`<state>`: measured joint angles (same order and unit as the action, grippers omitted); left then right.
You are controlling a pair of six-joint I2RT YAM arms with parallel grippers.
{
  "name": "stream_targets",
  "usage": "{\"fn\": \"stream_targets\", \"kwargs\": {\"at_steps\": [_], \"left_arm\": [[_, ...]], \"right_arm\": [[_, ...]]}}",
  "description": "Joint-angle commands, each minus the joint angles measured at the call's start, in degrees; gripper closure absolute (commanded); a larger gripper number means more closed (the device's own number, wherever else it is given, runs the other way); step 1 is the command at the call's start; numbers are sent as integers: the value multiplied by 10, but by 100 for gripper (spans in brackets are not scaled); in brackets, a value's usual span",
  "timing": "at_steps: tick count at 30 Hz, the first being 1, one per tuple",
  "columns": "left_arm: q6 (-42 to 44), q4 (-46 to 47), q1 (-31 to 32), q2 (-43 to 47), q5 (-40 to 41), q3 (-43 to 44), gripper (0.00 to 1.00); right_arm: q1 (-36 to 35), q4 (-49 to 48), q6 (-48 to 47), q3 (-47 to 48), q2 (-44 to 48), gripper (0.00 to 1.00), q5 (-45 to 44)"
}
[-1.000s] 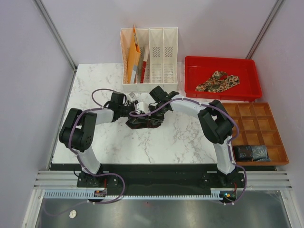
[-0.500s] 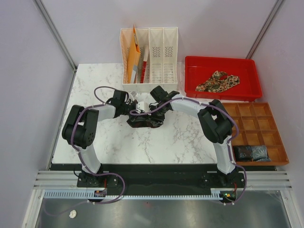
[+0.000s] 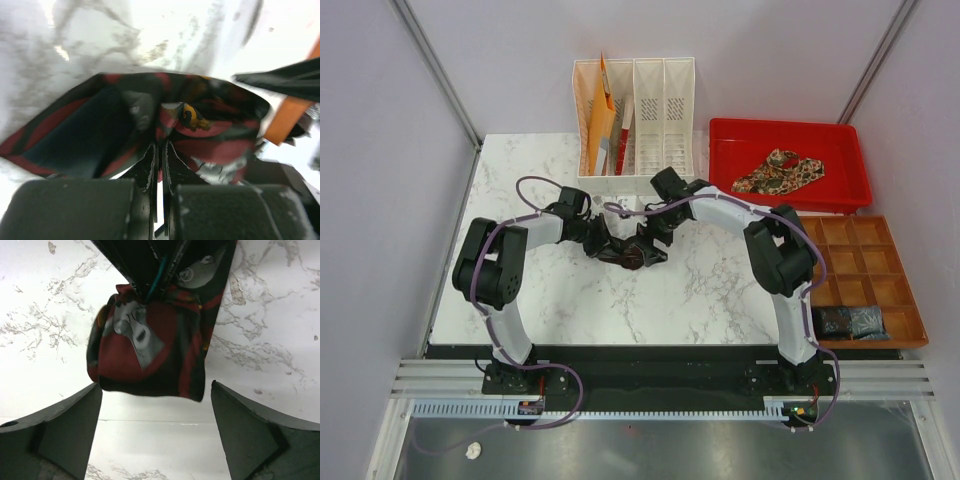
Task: Roll the ties
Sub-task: Roll the tie at the center of the board.
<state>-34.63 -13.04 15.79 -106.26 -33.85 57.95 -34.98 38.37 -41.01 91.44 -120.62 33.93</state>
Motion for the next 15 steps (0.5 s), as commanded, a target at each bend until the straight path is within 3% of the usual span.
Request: {"fn": "stream_targets", "kwargs": {"at_steps": [1,15], "left_arm": [[67,-55,-3,-28,112,1,98],[69,-59,-2,-42,108,12,98]], "right_arm": [[19,-9,39,19,6,2,53],[6,-119,111,-26,5,2,90]]}}
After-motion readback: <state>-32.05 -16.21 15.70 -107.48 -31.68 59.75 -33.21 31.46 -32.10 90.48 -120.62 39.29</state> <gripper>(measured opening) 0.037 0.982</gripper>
